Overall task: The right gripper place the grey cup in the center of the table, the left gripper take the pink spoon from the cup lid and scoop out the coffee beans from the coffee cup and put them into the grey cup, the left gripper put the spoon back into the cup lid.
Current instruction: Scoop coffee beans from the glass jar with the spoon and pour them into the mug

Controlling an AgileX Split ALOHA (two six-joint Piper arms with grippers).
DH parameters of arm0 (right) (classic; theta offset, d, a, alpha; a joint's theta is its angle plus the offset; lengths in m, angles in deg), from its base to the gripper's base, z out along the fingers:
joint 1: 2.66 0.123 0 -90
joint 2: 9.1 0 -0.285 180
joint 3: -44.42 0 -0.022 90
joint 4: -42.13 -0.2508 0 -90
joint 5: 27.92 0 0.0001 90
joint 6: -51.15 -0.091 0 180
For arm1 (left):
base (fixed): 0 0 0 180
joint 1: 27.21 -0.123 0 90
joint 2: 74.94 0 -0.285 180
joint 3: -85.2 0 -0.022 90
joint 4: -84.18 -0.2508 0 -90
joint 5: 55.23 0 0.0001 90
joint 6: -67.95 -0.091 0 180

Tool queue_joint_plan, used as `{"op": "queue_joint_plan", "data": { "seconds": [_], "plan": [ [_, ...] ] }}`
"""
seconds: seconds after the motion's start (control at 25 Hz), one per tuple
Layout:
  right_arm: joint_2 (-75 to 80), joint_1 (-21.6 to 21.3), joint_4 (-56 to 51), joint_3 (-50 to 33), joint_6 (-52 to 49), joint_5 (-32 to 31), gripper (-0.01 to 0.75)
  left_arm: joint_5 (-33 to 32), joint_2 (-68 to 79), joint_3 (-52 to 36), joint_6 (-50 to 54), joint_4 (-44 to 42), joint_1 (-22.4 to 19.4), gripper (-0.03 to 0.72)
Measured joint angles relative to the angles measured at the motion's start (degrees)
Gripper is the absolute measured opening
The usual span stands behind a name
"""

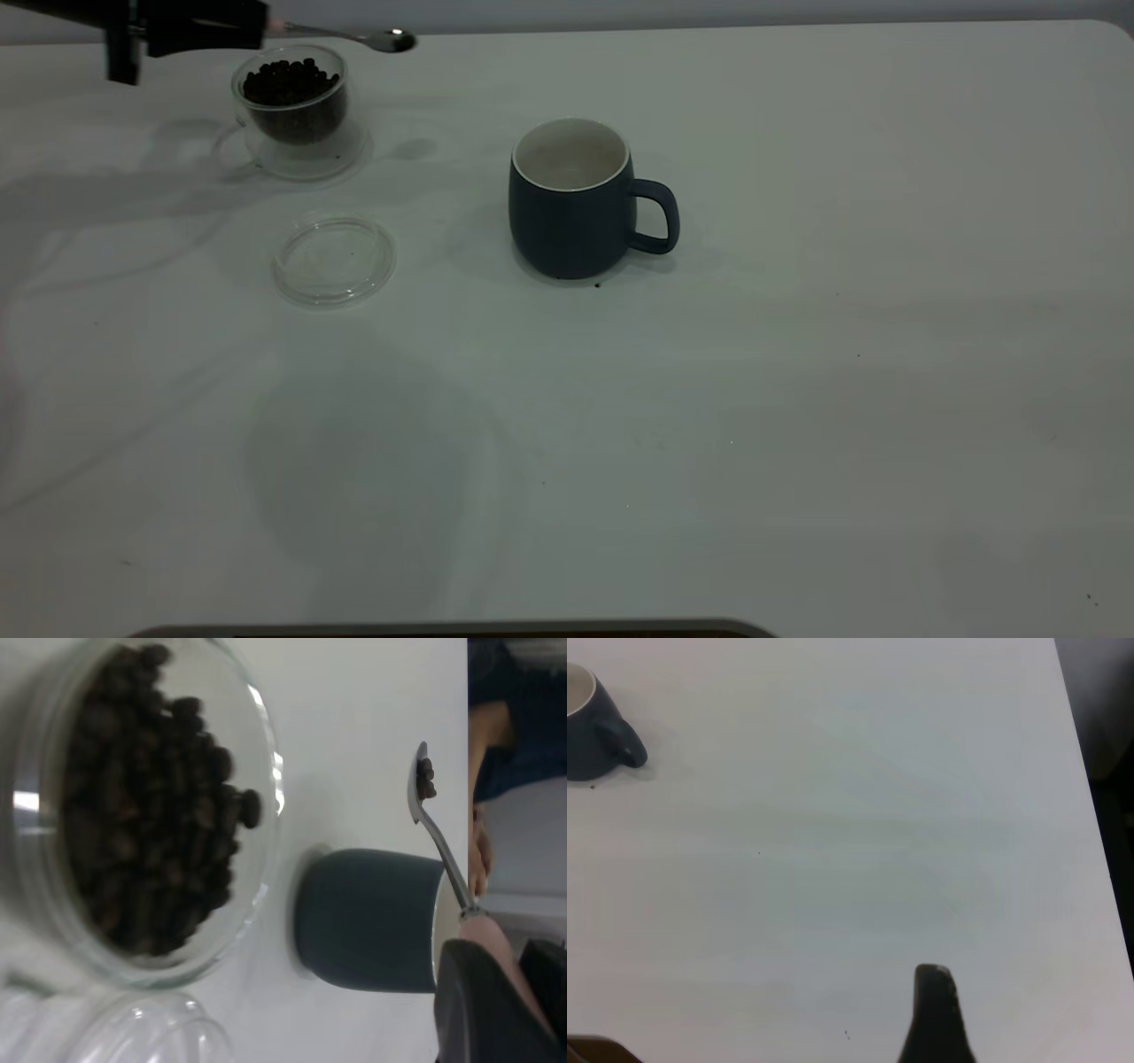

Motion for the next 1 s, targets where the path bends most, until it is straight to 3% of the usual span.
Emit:
{"op": "queue_joint_plan", "data": {
  "seconds": [0.56,1.0],
  "plan": [
    [0.00,0.00,0.00,0.00,0.00,0.00,0.591,0.00,0.00,0.00,0.00,-1.71,8.63,0.114],
    [0.00,0.00,0.00,0.00,0.00,0.00,0.591,0.00,0.00,0.00,0.06,-3.64,12.35,0.114]
  ]
}}
